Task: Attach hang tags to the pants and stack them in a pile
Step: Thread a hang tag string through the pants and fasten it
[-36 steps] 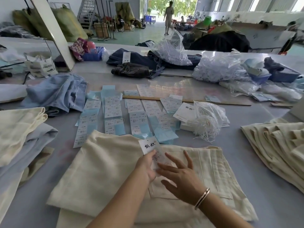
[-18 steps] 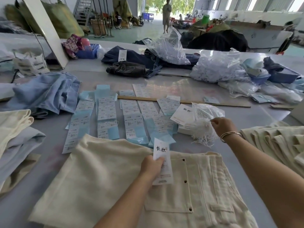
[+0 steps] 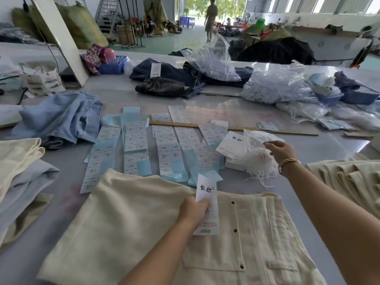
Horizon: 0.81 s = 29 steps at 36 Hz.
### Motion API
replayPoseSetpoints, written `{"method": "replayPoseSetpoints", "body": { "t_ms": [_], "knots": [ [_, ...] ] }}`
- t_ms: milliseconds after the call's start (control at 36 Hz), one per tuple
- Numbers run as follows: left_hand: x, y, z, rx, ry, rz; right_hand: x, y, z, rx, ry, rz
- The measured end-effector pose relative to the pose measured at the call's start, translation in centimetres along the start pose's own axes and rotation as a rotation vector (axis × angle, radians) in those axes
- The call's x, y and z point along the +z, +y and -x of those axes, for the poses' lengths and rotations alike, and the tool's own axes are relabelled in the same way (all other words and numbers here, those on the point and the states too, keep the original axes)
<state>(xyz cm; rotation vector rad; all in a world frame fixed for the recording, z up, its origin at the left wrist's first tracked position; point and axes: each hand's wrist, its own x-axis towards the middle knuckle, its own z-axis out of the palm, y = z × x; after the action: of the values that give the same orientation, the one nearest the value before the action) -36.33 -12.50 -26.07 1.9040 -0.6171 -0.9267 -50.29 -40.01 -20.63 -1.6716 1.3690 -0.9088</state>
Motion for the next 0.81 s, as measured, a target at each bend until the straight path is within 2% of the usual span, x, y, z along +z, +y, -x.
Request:
{"method": "replayPoseSetpoints", "body": {
  "t_ms": [83,222,278,444,528,611,667,722,806],
  "knots": [
    [0.3,0.8,0.3,0.19,-0.096,-0.165,0.0,-0.1,-0.3,-0.021,-0.101,-0.025],
    [2.7,5.0,-1.1,0.73,-0.183,-0.545,0.0,-0.2,-0.8,-0.077,-0.177,0.013],
    [4.2,7.4,-2.1,0.821,-0.219,-0.691,0.0,-0.5,-0.7,-0.092,-0.203,0.031],
    [8.3,11.0,-5.8,0.78,-0.27,-1.079,0.1,-1.2,0.1,-0.125,-0.243,0.025],
    [9.3,11.4,-7.2,0.772,-0.282,-1.195,0.3,-1.3,0.6,-0.128,-0.25,0.002],
    [10.0,11.0,-8.1,0.712,-0.284,-1.169,0.1,-1.8,1.0,-0.156,-0.249,0.008],
    [10.1,10.4,-8.3,0.674,-0.296,-1.128,-0.3,-2.6,1.1,-0.178,-0.202,-0.092],
    [10.2,9.6,-8.3,0.714,-0.296,-1.125,-0.7,-3.8,1.0,-0.177,-0.138,-0.24],
    [10.0,8.9,-8.0,0.766,-0.269,-1.082,-1.2,-5.2,1.3,-0.205,-0.093,-0.319]
  ]
}}
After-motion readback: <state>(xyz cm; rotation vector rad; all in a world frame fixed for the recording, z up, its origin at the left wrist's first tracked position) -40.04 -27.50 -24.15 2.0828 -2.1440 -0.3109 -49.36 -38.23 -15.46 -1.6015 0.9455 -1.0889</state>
